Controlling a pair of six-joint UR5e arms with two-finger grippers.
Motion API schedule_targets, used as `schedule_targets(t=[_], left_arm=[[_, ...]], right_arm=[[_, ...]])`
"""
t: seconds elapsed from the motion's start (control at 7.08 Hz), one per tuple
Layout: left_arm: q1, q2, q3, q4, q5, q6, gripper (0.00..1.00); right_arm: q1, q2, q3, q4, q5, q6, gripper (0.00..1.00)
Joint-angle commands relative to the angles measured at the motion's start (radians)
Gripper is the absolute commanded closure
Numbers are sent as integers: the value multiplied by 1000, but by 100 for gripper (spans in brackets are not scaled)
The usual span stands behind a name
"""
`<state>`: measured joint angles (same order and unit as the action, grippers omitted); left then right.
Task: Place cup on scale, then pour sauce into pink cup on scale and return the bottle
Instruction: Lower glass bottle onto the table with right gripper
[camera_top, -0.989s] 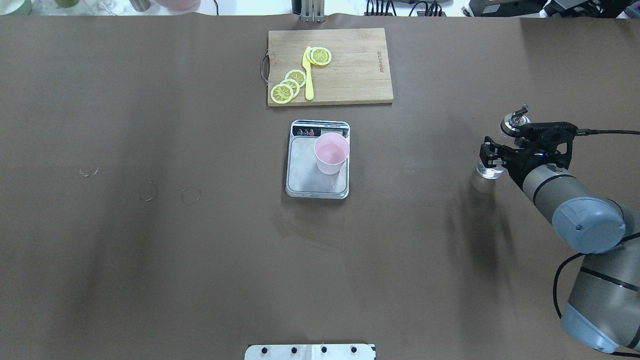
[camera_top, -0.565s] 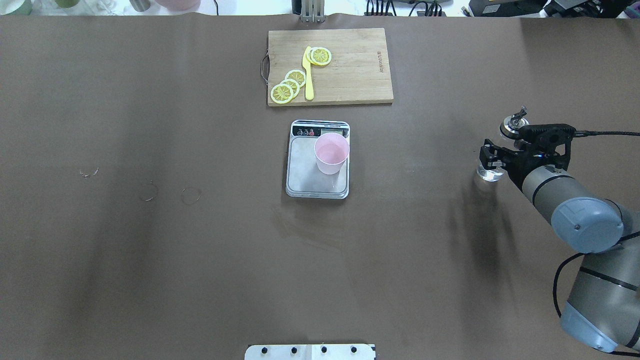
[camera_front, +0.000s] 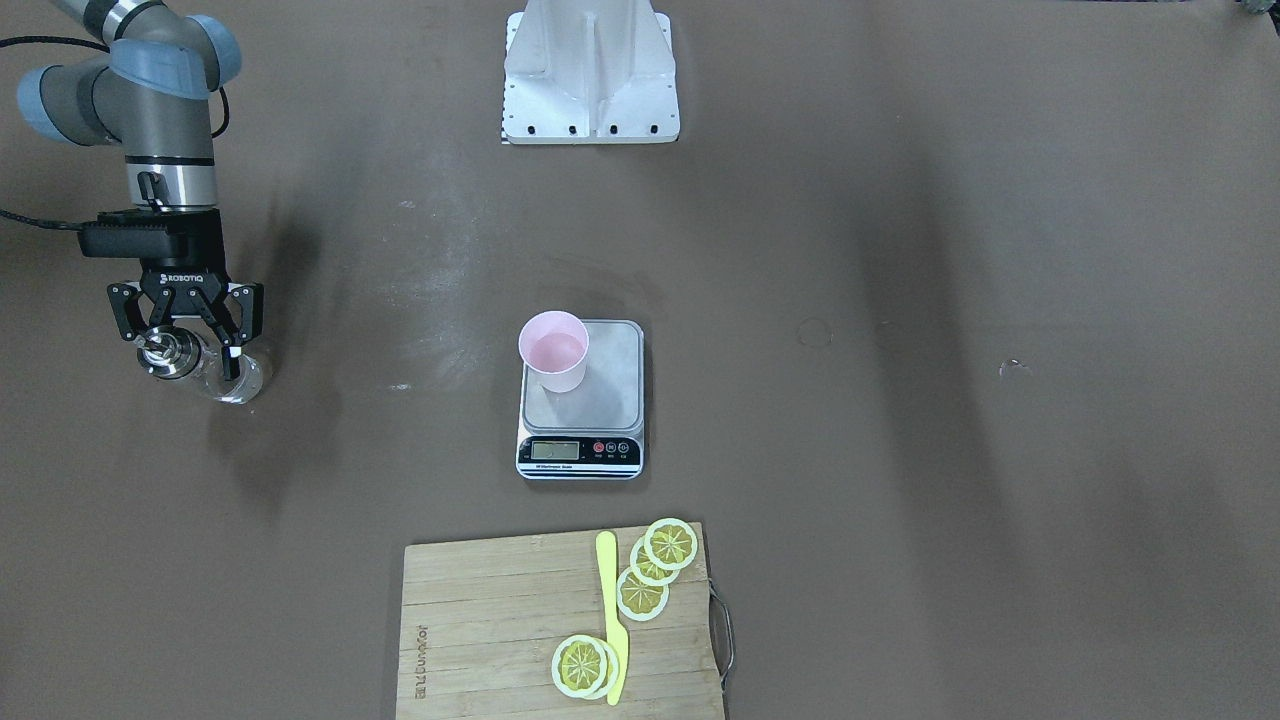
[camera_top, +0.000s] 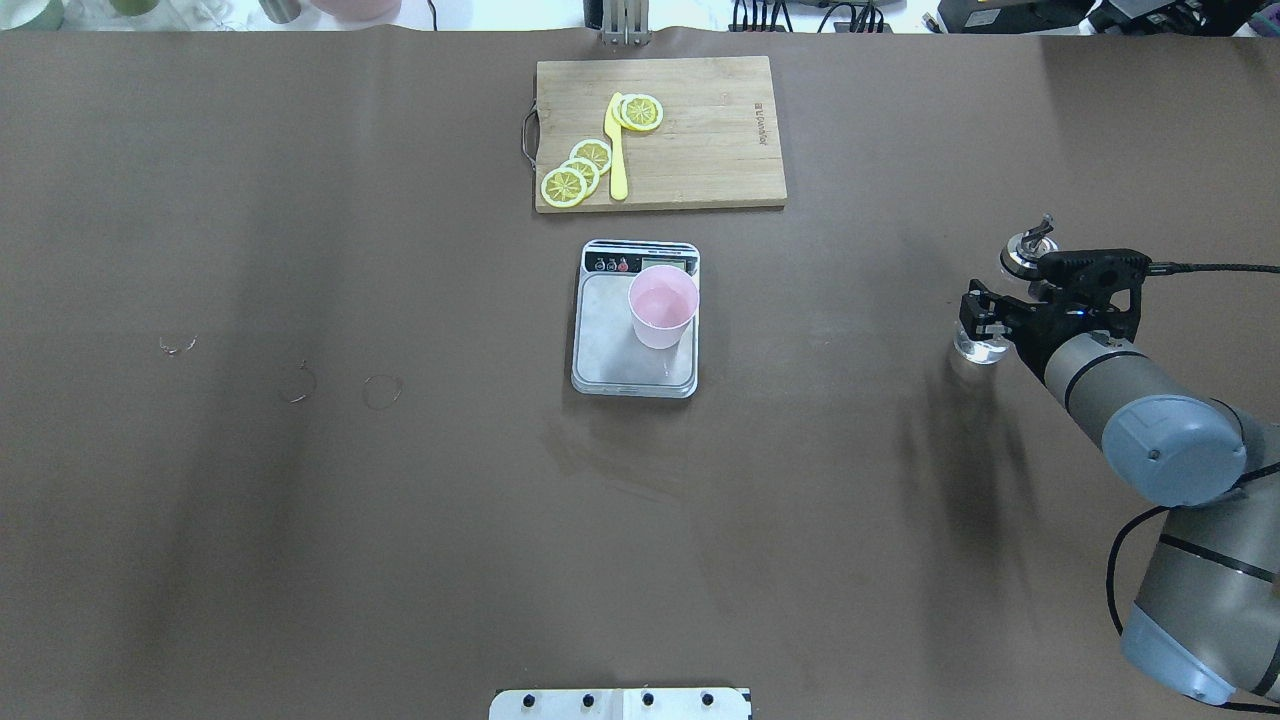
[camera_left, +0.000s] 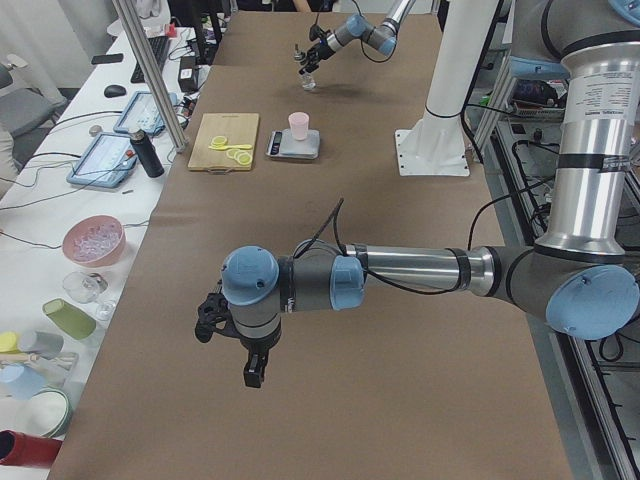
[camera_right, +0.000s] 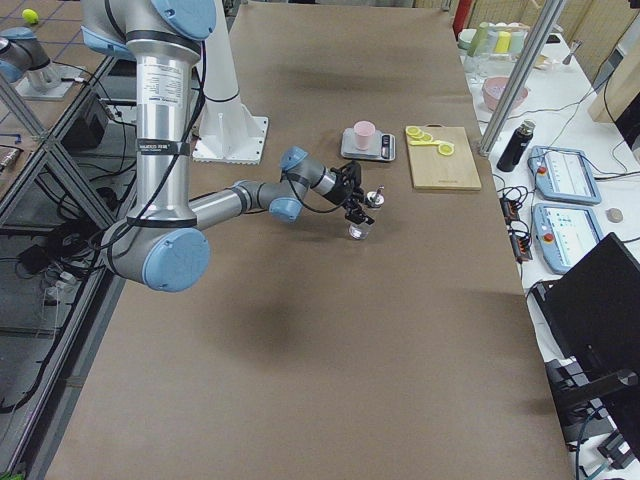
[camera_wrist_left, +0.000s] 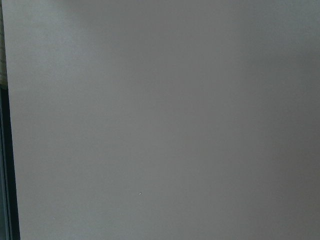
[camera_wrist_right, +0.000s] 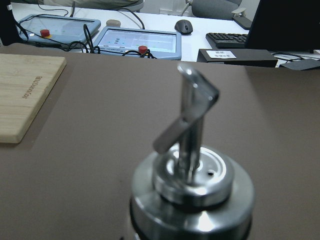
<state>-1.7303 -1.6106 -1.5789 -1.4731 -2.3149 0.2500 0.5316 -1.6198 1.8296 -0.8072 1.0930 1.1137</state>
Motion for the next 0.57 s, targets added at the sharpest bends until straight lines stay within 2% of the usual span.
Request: schedule_targets(t=[0.0,0.28,0.42], left_arm=[[0,3,2,0,0,-2,1],[0,14,2,0,0,0,1],[0,14,-3,2,-1,0,1]], right_arm=[[-1,0,2,-1,-1,0,83],[-1,1,10,-1,-1,0,61],[-1,1,11,-1,-1,0,46]])
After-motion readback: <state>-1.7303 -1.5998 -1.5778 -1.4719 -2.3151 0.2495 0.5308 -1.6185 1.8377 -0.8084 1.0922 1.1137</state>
